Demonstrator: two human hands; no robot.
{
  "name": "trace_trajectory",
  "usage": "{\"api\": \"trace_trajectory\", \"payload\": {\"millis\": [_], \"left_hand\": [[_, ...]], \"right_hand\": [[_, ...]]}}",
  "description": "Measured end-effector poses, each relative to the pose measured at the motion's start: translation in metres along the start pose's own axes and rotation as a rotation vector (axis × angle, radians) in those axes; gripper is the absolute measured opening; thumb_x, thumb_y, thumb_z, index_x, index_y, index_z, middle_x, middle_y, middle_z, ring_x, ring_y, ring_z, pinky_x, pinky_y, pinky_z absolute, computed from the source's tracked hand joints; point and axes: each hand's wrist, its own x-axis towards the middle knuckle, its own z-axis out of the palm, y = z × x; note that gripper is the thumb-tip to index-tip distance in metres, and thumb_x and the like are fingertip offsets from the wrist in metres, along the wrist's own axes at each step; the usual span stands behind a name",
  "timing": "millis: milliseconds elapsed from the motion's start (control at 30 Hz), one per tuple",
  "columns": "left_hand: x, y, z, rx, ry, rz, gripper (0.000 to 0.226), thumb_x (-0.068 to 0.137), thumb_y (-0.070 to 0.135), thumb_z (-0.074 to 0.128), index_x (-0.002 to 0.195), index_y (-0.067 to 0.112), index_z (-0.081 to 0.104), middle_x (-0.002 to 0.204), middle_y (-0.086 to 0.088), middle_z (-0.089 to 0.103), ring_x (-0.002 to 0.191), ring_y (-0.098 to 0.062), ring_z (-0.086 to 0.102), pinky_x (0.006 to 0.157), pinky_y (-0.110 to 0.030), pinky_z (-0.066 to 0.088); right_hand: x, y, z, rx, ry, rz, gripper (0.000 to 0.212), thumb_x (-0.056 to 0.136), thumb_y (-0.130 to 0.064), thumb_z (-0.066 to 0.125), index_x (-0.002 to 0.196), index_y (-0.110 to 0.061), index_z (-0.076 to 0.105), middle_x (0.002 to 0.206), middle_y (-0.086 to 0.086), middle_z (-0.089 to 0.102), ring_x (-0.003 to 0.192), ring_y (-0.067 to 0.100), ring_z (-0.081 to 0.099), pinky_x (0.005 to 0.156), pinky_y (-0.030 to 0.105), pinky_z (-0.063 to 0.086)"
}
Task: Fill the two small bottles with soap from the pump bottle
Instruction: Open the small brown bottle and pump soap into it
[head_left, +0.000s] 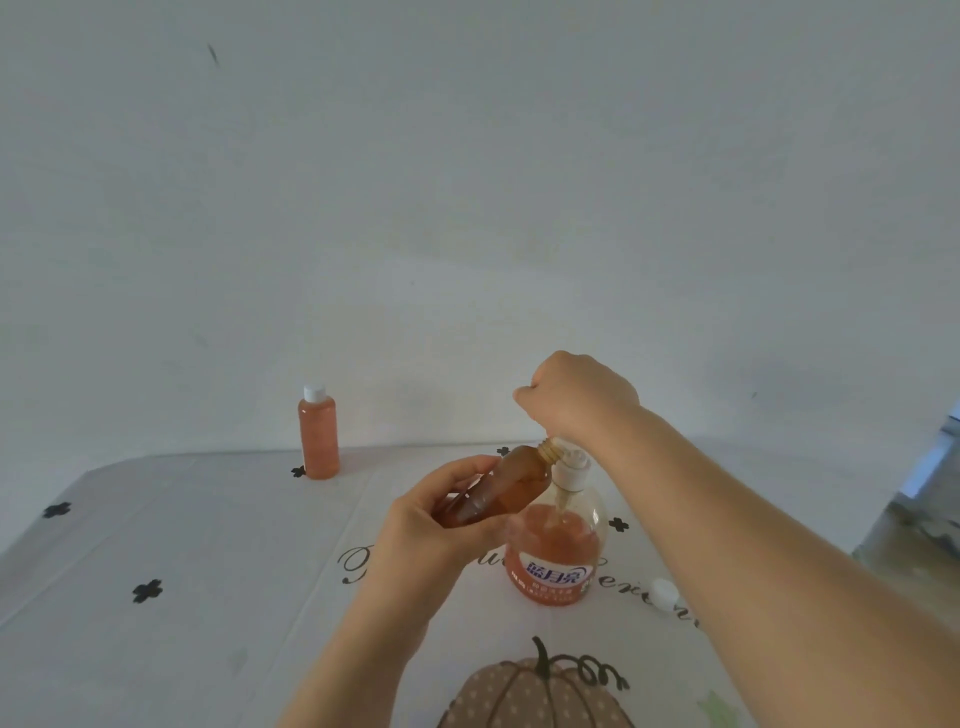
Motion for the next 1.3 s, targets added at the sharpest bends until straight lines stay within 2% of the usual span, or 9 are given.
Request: {"api": "trace_trajectory", "payload": {"millis": [67, 167, 400, 533, 700, 833, 1000, 1133, 1300], "left_hand": [[0.0, 0.001, 0.0, 0.001, 0.005, 0.002, 0.045, 0.069, -0.004, 0.082, 0.102, 0.025, 0.073, 0.088, 0.005, 0.077, 0.074, -0.01, 0.069, 0.065, -0.02, 0.052], [0.0, 0.001, -0.001, 0.021, 0.009, 0.003, 0.045, 0.068, 0.0, 0.082, 0.102, 0.027, 0.074, 0.09, 0.004, 0.076, 0.076, -0.017, 0.067, 0.07, -0.032, 0.049], [-0.003, 0.001, -0.001, 0.01, 0.017, 0.025, 0.044, 0.068, -0.005, 0.081, 0.1, 0.025, 0.074, 0.088, 0.005, 0.077, 0.072, -0.008, 0.07, 0.06, -0.013, 0.051], [-0.003, 0.001, -0.001, 0.026, 0.016, 0.037, 0.044, 0.069, -0.003, 0.082, 0.102, 0.025, 0.073, 0.088, 0.004, 0.076, 0.074, -0.009, 0.071, 0.06, -0.013, 0.051], [-0.001, -0.003, 0.0, 0.021, 0.01, 0.032, 0.045, 0.066, -0.005, 0.082, 0.101, 0.023, 0.073, 0.087, 0.003, 0.076, 0.074, -0.011, 0.071, 0.06, -0.013, 0.051], [0.002, -0.006, -0.003, 0.029, -0.001, 0.018, 0.044, 0.066, -0.004, 0.082, 0.1, 0.022, 0.074, 0.088, 0.002, 0.076, 0.078, -0.015, 0.072, 0.064, -0.016, 0.054], [0.001, -0.006, -0.002, 0.041, -0.005, -0.003, 0.043, 0.066, -0.001, 0.083, 0.1, 0.025, 0.074, 0.09, 0.001, 0.076, 0.081, -0.022, 0.071, 0.068, -0.024, 0.054], [0.0, -0.004, -0.001, 0.045, -0.009, -0.014, 0.044, 0.068, -0.002, 0.082, 0.101, 0.025, 0.073, 0.09, 0.003, 0.075, 0.077, -0.013, 0.071, 0.062, -0.015, 0.052], [-0.003, -0.002, 0.0, 0.071, 0.005, -0.025, 0.045, 0.069, 0.004, 0.083, 0.103, 0.03, 0.072, 0.088, 0.007, 0.076, 0.078, -0.009, 0.072, 0.062, -0.012, 0.051]], "right_hand": [[0.0, 0.0, 0.0, 0.0, 0.01, 0.01, 0.03, 0.093, -0.02, 0.049, 0.064, -0.016, 0.04, 0.063, -0.001, 0.045, 0.053, 0.019, 0.038, 0.051, 0.025, 0.027], [0.001, 0.0, 0.001, 0.044, -0.004, 0.04, 0.022, 0.09, -0.018, 0.05, 0.069, -0.015, 0.049, 0.065, 0.0, 0.05, 0.055, 0.02, 0.043, 0.052, 0.025, 0.03], [-0.001, 0.0, 0.002, 0.065, -0.009, 0.021, 0.02, 0.088, -0.017, 0.049, 0.069, -0.014, 0.049, 0.065, 0.001, 0.051, 0.056, 0.021, 0.045, 0.053, 0.025, 0.031], [0.0, 0.0, 0.004, 0.065, -0.006, 0.007, 0.017, 0.089, -0.019, 0.049, 0.076, -0.013, 0.057, 0.071, 0.002, 0.058, 0.06, 0.022, 0.049, 0.054, 0.025, 0.033], [0.001, 0.003, 0.012, 0.079, 0.013, -0.003, 0.02, 0.091, -0.021, 0.048, 0.076, -0.012, 0.058, 0.079, 0.004, 0.066, 0.064, 0.025, 0.053, 0.054, 0.026, 0.033], [0.002, 0.003, 0.017, 0.072, 0.004, 0.005, 0.02, 0.091, -0.021, 0.048, 0.076, -0.012, 0.058, 0.077, 0.004, 0.064, 0.063, 0.024, 0.051, 0.053, 0.026, 0.032], [0.002, 0.004, 0.019, 0.101, -0.043, 0.027, 0.023, 0.089, -0.02, 0.049, 0.09, -0.009, 0.069, 0.086, 0.005, 0.071, 0.069, 0.025, 0.057, 0.056, 0.026, 0.035], [0.002, 0.005, 0.018, 0.128, -0.044, 0.055, 0.023, 0.089, -0.019, 0.05, 0.093, -0.009, 0.071, 0.09, 0.006, 0.073, 0.072, 0.025, 0.059, 0.057, 0.026, 0.037], [-0.001, 0.002, 0.011, 0.116, -0.017, 0.052, 0.022, 0.089, -0.018, 0.05, 0.092, -0.008, 0.07, 0.091, 0.007, 0.074, 0.068, 0.025, 0.057, 0.056, 0.025, 0.037]]}}
